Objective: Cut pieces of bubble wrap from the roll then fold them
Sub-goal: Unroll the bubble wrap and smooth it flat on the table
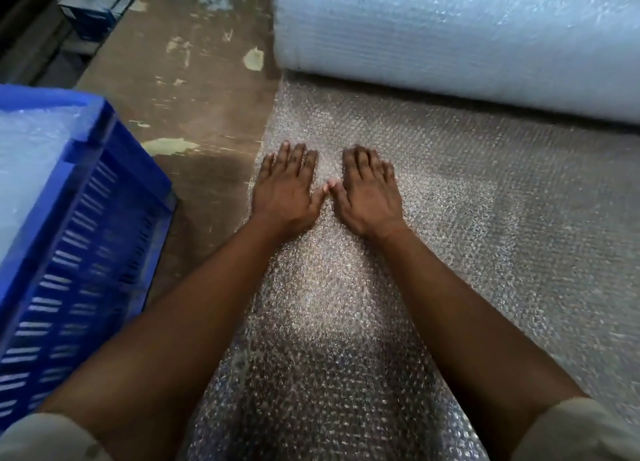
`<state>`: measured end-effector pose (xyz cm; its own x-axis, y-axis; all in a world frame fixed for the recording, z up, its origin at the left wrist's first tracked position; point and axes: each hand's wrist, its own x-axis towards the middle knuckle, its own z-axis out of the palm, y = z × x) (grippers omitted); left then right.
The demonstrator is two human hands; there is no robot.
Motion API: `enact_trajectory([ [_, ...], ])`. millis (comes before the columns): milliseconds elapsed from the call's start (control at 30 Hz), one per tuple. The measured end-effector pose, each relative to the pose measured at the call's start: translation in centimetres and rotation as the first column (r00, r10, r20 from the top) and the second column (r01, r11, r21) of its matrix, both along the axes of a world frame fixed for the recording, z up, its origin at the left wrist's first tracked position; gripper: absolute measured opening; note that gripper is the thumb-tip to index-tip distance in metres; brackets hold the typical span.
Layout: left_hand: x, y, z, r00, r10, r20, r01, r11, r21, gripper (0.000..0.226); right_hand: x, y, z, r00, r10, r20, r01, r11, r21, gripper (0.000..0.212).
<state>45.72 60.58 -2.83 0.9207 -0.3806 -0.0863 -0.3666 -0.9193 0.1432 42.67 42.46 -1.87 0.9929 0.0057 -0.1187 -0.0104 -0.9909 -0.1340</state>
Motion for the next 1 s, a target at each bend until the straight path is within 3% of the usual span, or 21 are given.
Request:
enact_trajectory([
  [233,4.2,-2.0,1.6,0.996,-0.047,0.076,0.053,0.995,-0.081,0.075,3.4,-1.3,1.6,0.995,-0.019,0.102,0.015,0.999,0.039,0.069],
  [400,7.4,-2.8,0.5,0.994,-0.096,0.042,0.097,0.995,-0.023,0.072,5.5,-1.6,0.6,0.998,-0.037,0.049,0.036,0.999,0.012,0.069],
  [1000,14.0,-3.8,0.4,1.000,-0.029,0.007,0.029,0.999,0.019,0.093,11.1,-5.0,-0.5,0.999,-0.031,0.041,0.032,0.999,-0.014,0.071],
])
